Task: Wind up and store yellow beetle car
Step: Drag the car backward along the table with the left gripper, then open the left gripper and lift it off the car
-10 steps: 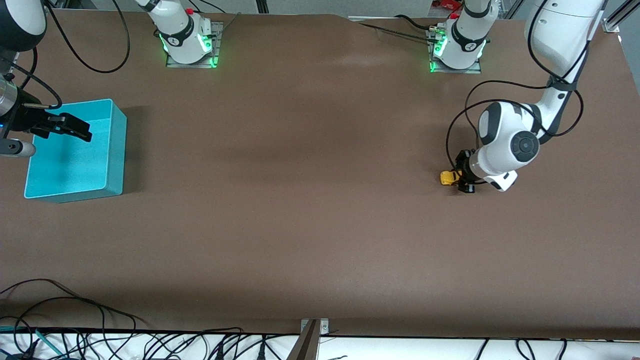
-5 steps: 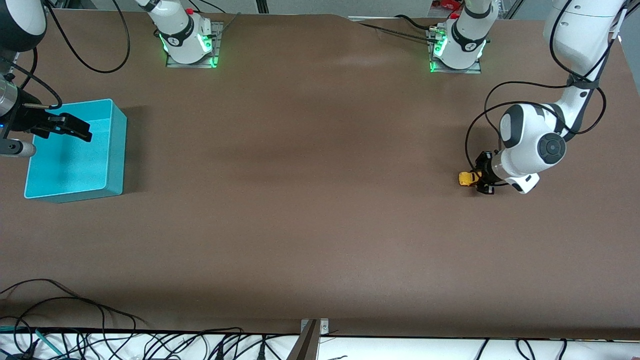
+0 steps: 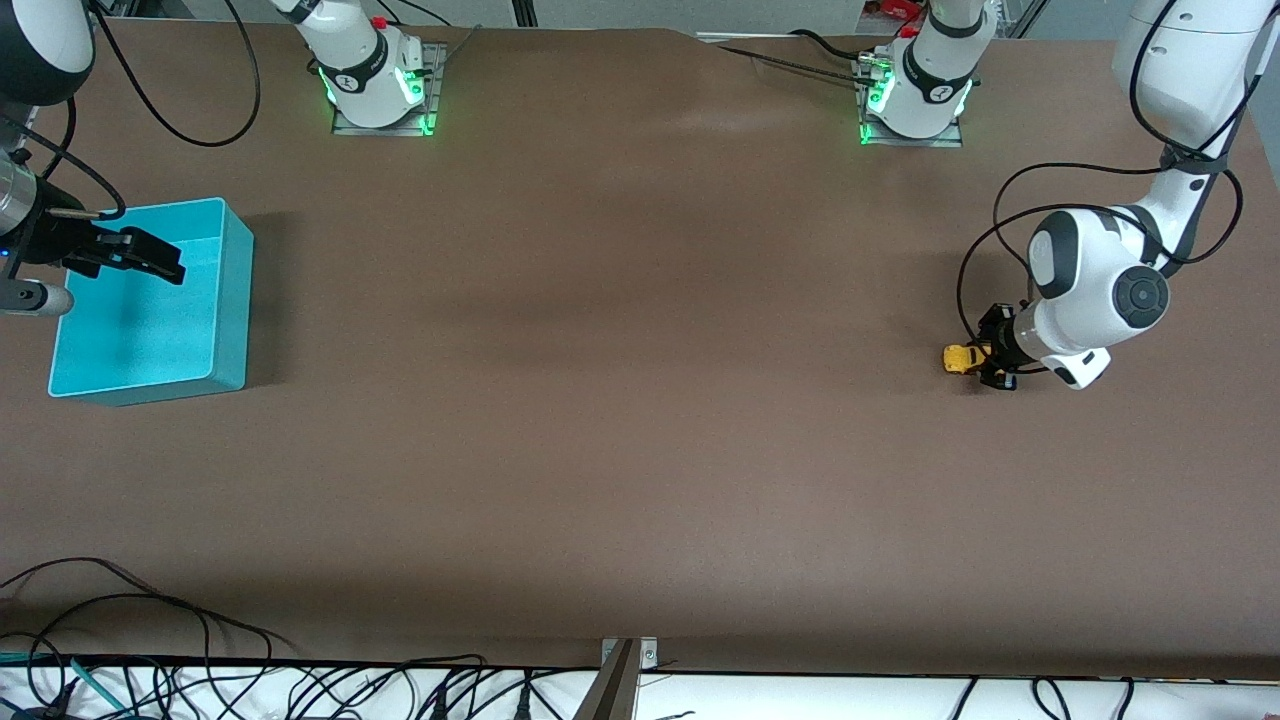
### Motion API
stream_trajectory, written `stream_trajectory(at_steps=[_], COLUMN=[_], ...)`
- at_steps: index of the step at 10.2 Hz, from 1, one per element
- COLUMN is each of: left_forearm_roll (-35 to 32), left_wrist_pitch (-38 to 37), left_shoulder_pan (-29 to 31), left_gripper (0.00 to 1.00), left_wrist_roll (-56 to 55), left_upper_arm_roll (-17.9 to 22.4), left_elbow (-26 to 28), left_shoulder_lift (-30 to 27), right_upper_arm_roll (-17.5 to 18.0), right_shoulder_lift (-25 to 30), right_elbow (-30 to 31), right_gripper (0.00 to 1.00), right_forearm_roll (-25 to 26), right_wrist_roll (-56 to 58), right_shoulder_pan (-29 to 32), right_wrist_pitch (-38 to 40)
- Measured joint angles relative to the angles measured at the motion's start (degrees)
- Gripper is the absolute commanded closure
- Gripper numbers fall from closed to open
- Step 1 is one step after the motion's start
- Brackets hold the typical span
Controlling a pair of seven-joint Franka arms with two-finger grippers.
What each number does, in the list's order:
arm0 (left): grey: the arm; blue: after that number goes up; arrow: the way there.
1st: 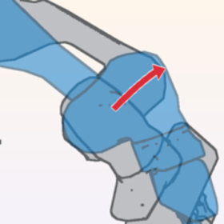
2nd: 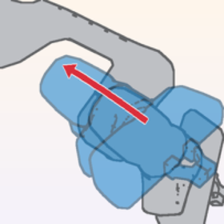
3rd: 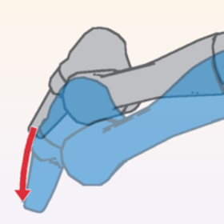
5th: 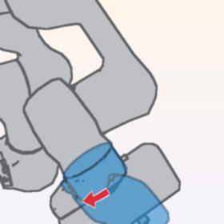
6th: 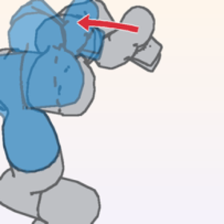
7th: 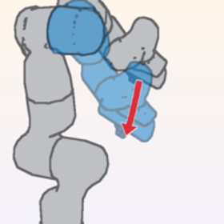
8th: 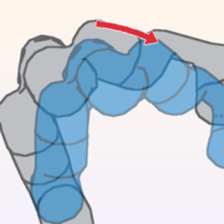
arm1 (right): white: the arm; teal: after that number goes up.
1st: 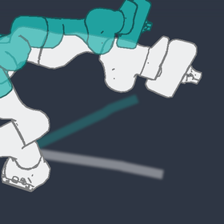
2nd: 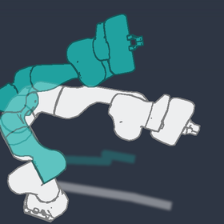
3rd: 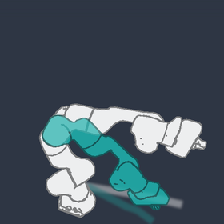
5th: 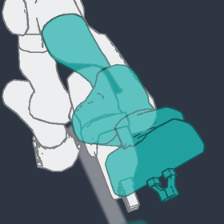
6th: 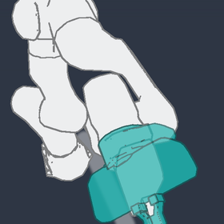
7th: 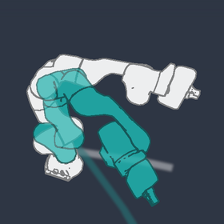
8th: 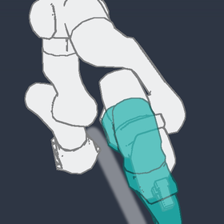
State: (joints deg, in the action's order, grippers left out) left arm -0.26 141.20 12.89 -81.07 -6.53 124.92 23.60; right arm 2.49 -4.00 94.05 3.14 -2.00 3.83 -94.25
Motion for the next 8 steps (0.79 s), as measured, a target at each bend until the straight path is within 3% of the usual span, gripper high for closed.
stream_trajectory(at_steps=[6, 7, 8], left_forearm_roll=[-1.01, -1.02, -1.02], left_wrist_pitch=[-0.10, -0.10, -0.11], left_shoulder_pan=[1.56, 1.56, 1.57], left_gripper=[1.00, 0.82, 0.30], left_wrist_roll=[1.50, 1.51, 1.51], left_upper_arm_roll=[0.08, 0.08, 0.08], left_elbow=[-0.54, -0.54, -0.55], left_shoulder_lift=[0.32, 0.33, 0.33], right_upper_arm_roll=[0.00, 0.00, 0.00], right_shoulder_lift=[0.00, 0.00, -0.01], right_elbow=[0.00, 0.00, 0.00], right_gripper=[0.00, 0.00, 0.00], right_forearm_roll=[0.01, 0.01, 0.01], right_wrist_roll=[-0.01, -0.01, -0.02], right_shoulder_pan=[0.00, 0.00, -0.01], right_wrist_pitch=[0.00, 0.00, 0.00])
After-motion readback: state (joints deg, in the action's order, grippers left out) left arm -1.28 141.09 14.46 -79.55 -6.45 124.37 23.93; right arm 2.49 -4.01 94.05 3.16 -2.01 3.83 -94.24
